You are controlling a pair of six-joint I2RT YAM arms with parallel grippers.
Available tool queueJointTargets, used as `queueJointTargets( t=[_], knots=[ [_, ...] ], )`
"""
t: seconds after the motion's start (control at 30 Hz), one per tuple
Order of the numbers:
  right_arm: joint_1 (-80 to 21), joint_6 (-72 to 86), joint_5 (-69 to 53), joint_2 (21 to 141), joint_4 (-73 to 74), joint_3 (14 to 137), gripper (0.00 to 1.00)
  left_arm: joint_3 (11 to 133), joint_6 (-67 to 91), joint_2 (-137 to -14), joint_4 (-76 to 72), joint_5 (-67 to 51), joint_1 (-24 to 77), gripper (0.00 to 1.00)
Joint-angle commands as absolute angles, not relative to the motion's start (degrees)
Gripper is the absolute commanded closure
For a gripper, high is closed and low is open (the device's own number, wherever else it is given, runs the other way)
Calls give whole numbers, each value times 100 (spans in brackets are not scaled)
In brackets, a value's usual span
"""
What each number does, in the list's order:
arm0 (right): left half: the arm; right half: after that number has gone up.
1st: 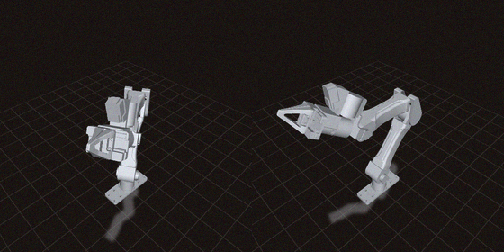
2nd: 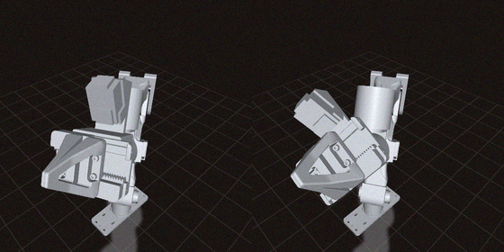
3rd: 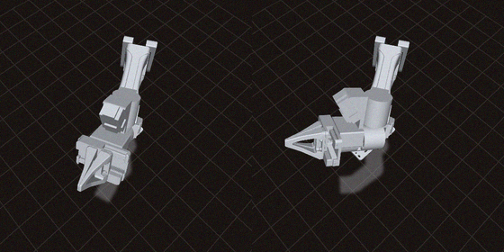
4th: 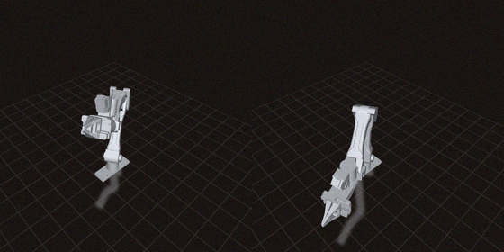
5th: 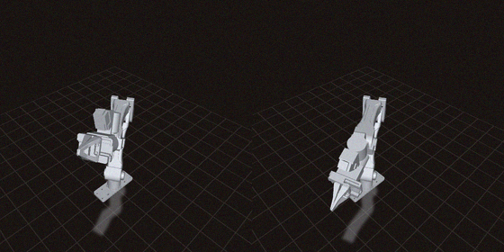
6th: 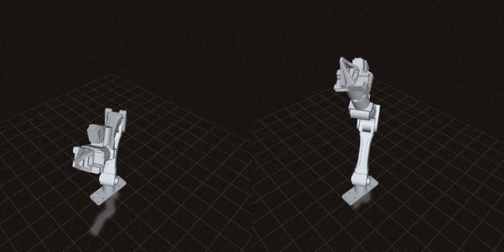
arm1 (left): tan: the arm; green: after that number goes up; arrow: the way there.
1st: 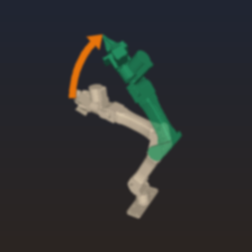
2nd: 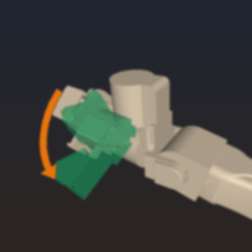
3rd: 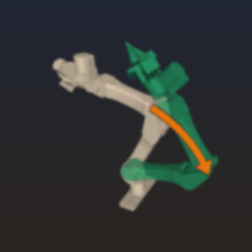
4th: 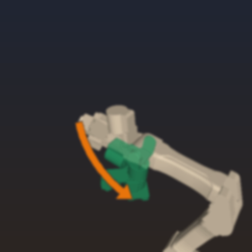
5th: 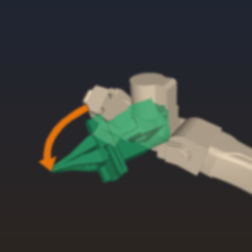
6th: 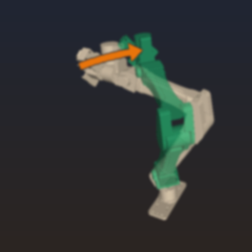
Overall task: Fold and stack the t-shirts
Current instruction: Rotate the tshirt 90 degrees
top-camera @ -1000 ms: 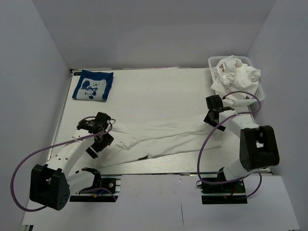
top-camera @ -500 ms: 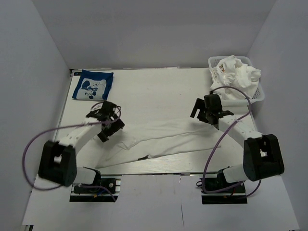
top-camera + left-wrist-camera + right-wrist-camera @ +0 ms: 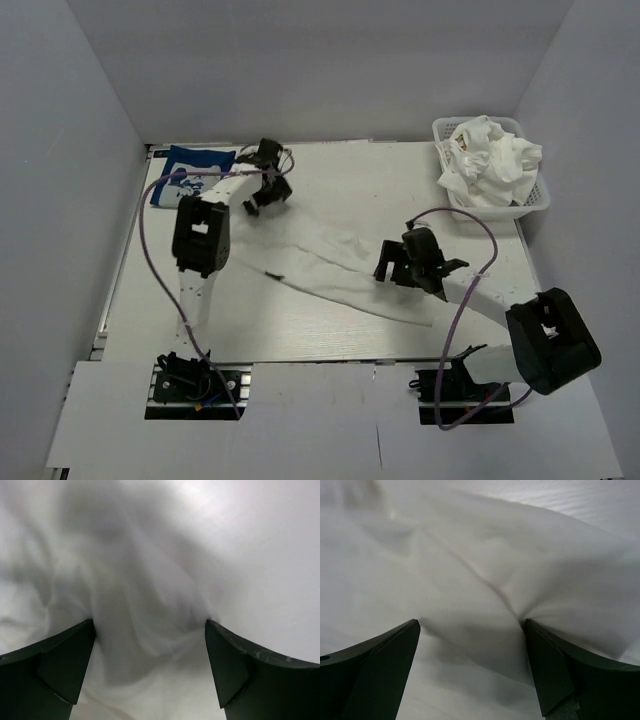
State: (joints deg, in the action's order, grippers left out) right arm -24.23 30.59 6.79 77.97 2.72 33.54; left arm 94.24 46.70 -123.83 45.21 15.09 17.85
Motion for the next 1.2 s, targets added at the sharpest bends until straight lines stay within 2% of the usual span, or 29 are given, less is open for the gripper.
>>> queueJointTargets(
  t=[0.0,0.07,0.13,0.17,0.3,0.43,0.63,0.7,0.87,0.97,1.07,1.17],
  knots=[
    [-3241,3331,-228,7612,1063,2839,10,11817,4282,-14401,3612,882,1995,0],
    [-4067,3278,-386,7462,1282,2769,10,13498,4114,-15210,3299,354,2047,0],
    [-4787,3148,-483,7409,1406,2734,10,13973,4043,-15951,2746,-323,2048,0],
    [-4938,3059,-762,7374,1415,2672,10,13853,4095,-16013,1750,-569,2100,0],
    [-6160,2576,-1432,7426,1345,2794,10,14070,4421,-16294,599,-1020,2153,0],
    [-6872,2453,-976,7409,1679,3032,10,14045,4482,-16304,-78,-1020,2206,0],
    [-7075,2066,-274,7199,1758,3524,10,14115,4684,-16252,-755,-1045,2259,0],
    [-7093,1978,287,6988,1802,3717,10,14168,4685,-16199,-808,-1098,2259,0],
    [-7075,1916,721,6356,1547,3832,10,13931,4290,-15340,-703,-1151,2259,0],
    [-7049,1899,660,5890,951,3413,10,13931,3834,-14768,-151,-1213,2259,0],
    [-7005,2038,1001,5722,588,3366,10,13186,3639,-13548,543,-1318,2259,0],
    [-6873,2714,2132,5529,1009,3270,10,11572,3386,-11817,862,-1134,2259,0]
  ],
)
